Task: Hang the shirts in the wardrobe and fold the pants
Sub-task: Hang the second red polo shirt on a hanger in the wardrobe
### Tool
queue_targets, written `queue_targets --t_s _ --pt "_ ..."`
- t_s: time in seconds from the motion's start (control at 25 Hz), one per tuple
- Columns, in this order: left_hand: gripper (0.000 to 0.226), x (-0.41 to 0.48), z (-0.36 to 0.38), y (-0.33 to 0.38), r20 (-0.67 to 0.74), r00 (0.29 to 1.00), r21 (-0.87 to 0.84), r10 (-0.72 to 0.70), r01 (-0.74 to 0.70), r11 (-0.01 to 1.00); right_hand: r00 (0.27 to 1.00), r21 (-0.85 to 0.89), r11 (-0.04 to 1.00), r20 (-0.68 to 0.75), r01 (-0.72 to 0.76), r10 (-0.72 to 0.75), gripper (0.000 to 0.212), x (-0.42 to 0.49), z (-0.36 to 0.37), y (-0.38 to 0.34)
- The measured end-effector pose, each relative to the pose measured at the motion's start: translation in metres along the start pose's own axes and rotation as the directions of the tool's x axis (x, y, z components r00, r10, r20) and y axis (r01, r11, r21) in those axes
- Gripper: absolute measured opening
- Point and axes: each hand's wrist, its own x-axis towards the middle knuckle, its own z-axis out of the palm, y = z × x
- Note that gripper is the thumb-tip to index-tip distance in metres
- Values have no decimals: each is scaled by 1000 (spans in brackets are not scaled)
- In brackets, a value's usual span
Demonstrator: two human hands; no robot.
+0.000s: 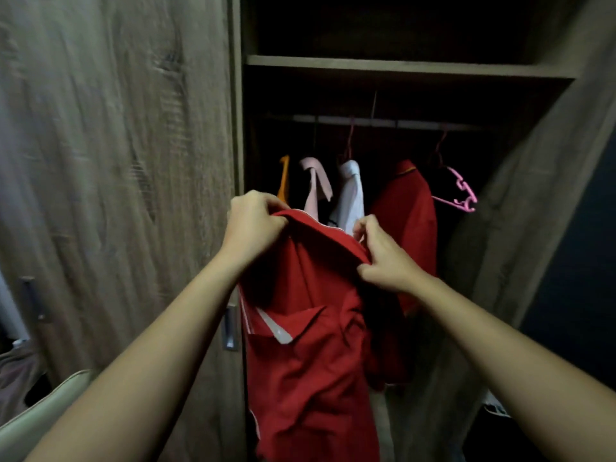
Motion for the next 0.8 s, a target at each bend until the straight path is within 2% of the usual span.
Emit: queue_targets --t_s 0.08,0.16,0.2,0.28,0.36,0.44,0.52,0.64,0.72,0.8 --pt "18 4 -1 4 17 1000 48 -2 1 999 991 119 988 -104 101 -89 34 -3 -16 10" --pt "20 9 3 -1 53 999 122 -8 1 993 986 87 983 -54 160 -156 32 -2 -34 17" --pt "22 10 9 -8 71 997 163 -23 11 986 987 4 987 -19 158 -158 33 -1 -43 18" --pt "27 9 20 -28 124 987 258 -102 67 964 993 -157 981 -25 112 -117 41 3 -58 28" --pt "29 2 29 -45 173 964 307 -200 140 941 993 -257 966 -105 30 -59 49 3 -64 41" --pt "31 3 32 -45 121 975 227 -186 156 961 988 -357 930 -150 -89 37 44 -3 -60 47" --pt "33 13 33 -32 -1 994 55 -106 106 993 985 -438 887 -148 -149 92 33 -10 -48 46" --pt "34 15 41 -12 -45 998 -47 -35 33 998 985 -400 903 -131 -156 112 35 -16 -36 40" --pt "35 8 55 -12 -1 999 -4 -48 48 999 980 -321 928 -117 -190 160 44 -17 -40 38" --pt "38 2 64 -15 80 991 93 -109 101 991 952 -264 920 -178 -290 249 46 -16 -53 41"
